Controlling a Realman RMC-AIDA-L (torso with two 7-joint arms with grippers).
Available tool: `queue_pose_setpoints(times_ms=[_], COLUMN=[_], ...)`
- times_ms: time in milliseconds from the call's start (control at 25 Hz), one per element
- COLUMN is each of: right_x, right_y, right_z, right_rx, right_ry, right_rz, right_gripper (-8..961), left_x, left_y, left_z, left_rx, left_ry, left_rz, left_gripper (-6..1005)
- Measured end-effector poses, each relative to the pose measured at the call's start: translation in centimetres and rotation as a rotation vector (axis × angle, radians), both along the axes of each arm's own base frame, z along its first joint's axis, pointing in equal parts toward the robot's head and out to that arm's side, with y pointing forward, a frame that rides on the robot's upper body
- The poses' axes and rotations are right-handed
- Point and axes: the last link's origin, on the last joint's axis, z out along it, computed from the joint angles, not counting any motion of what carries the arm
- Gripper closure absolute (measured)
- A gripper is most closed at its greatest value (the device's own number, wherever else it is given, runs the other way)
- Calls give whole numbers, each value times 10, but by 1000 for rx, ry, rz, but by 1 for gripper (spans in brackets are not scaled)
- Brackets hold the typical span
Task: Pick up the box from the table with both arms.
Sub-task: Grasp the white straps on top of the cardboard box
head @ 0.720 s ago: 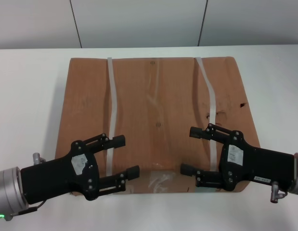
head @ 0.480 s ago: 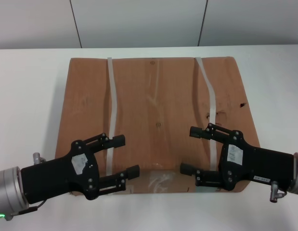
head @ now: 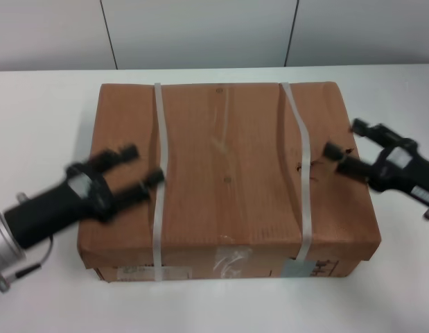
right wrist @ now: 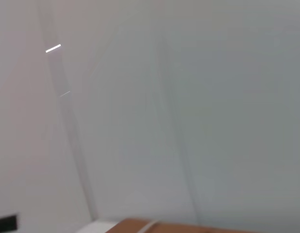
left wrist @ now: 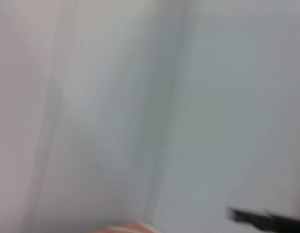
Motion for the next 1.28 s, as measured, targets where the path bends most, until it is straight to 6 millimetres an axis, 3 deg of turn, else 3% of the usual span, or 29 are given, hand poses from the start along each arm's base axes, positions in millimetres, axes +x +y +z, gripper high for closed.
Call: queue_pose_setpoints(times_ms=[160, 360, 600, 880, 1280], right_x=[10, 20, 9, -11, -32], right_y=[-1, 1, 17, 35, 45], right_z=[-3, -14, -29, -52, -66], right_rx=[28, -1, -101, -234, -317], right_ry=[105, 216, 265, 196, 127], right_rz=[-121, -286, -344, -334, -258], right_gripper=[78, 81, 84, 87, 92], left_x=[-19, -27, -23, -9, 13], left_y=[22, 38, 45, 50, 49], left_z=[7, -5, -16, -37, -64], left_rx=[29, -80, -168, -282, -399], left_ry=[-156, -243, -255, -177, -61], left_rz=[276, 462, 520, 500, 425], left_gripper=[225, 226, 235, 248, 265])
